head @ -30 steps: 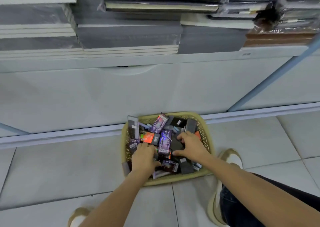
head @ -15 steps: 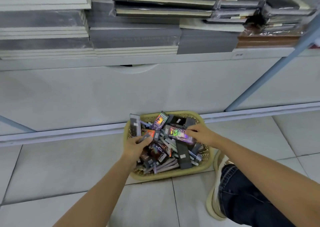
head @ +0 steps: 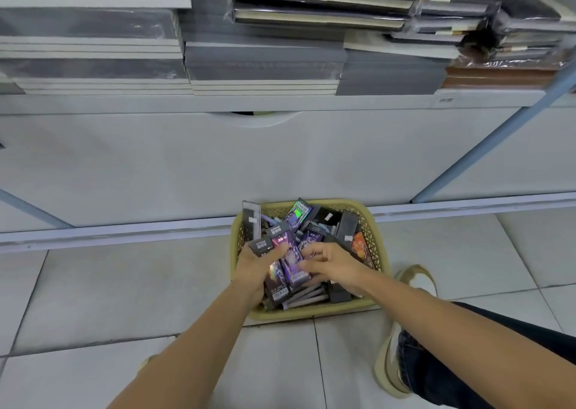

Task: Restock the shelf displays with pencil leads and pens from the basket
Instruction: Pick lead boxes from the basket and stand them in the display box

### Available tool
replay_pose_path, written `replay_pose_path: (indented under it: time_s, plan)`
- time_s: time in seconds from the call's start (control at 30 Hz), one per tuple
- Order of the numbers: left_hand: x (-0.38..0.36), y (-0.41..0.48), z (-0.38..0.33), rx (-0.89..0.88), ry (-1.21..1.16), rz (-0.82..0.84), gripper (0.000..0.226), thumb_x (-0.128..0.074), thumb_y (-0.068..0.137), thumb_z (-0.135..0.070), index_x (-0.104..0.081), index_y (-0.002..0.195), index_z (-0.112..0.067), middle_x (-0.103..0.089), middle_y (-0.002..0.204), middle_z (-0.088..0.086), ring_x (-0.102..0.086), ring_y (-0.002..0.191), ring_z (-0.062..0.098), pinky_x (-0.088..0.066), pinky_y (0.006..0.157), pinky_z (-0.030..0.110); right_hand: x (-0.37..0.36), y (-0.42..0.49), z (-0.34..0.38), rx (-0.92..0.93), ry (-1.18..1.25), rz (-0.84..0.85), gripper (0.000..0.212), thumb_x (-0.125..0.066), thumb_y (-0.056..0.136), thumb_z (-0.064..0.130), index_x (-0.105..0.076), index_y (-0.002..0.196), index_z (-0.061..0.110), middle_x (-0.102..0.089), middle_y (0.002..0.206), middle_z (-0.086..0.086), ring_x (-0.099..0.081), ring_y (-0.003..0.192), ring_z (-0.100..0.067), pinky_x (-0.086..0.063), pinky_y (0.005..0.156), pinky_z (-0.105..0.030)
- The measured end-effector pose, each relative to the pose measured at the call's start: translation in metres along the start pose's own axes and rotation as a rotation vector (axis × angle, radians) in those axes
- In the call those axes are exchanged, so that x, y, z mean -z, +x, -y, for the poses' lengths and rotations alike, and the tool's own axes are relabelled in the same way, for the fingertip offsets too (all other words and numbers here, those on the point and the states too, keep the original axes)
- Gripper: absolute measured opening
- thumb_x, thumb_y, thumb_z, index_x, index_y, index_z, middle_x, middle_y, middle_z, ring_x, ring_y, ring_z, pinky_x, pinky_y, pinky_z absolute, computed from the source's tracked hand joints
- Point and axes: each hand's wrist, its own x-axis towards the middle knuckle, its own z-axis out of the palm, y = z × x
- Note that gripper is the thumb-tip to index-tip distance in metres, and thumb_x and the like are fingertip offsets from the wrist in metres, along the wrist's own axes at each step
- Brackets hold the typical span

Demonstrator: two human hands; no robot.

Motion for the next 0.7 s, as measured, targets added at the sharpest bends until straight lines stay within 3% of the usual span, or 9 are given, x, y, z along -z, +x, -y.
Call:
replay_pose_path:
  time_s: [0.13,0.23,0.33,0.43,0.57,0.7]
  plan:
    - [0.006,0.008,0.008,0.011,0.095,-0.111,0.027,-0.084,0.07,-0.005,-0.07,0.093,-0.01,-0.074,0.096,0.017,-0.071,0.089,0.035,-0.057,0.083,0.053,0.012,0.0,-0.002,-0.031,-0.062,0.08,0.009,-0.065,0.092,0.017,-0.072,0.097,0.014,-0.075,0.088,-0.003,-0.071,0.081,-0.018,-0.058,0.072,-0.028]
    - [0.011,0.014,0.009,0.035,0.092,-0.119,0.031,-0.087,0.066,-0.008,-0.071,0.093,-0.012,-0.076,0.084,0.01,-0.074,0.077,0.028,-0.061,0.067,0.04,0.024,0.012,0.001,0.013,-0.22,-0.214,0.016,-0.061,0.095,0.022,-0.069,0.106,0.015,-0.073,0.094,-0.003,-0.071,0.085,-0.019,-0.06,0.074,-0.033]
    - [0.019,0.015,0.006,0.053,0.088,-0.111,0.029,-0.086,0.066,-0.006,-0.071,0.091,-0.009,-0.076,0.078,0.01,-0.073,0.066,0.024,-0.056,0.05,0.029,0.037,0.032,0.0,-0.049,-0.691,-0.498,0.051,-0.06,0.093,0.04,-0.054,0.133,0.008,-0.057,0.128,-0.013,-0.054,0.118,-0.028,-0.046,0.099,-0.042]
    - [0.027,0.016,0.006,0.056,0.138,-0.112,0.027,-0.086,0.067,-0.005,-0.072,0.089,-0.007,-0.076,0.076,0.01,-0.073,0.064,0.023,-0.054,0.049,0.026,0.032,0.05,-0.004,-0.213,-1.07,-0.441,0.087,-0.055,0.084,0.066,-0.034,0.147,0.011,-0.036,0.145,-0.016,-0.029,0.134,-0.034,-0.03,0.108,-0.042]
    - [0.032,0.017,0.005,0.062,0.125,-0.114,0.023,-0.084,0.068,-0.004,-0.071,0.087,-0.007,-0.075,0.077,0.012,-0.073,0.064,0.024,-0.055,0.049,0.028,0.023,0.067,-0.01,-0.195,-1.07,-0.481,0.092,-0.07,0.07,0.068,-0.042,0.14,0.016,-0.031,0.141,-0.011,-0.026,0.131,-0.031,-0.028,0.106,-0.041]
    - [0.034,0.015,0.002,0.031,0.149,-0.107,0.02,-0.083,0.07,-0.003,-0.069,0.084,-0.009,-0.075,0.077,0.011,-0.073,0.064,0.024,-0.055,0.048,0.027,0.027,0.067,-0.006,-0.169,-0.989,-0.452,0.089,-0.084,0.059,0.057,-0.047,0.131,0.02,-0.041,0.131,-0.005,-0.033,0.125,-0.027,-0.031,0.1,-0.04]
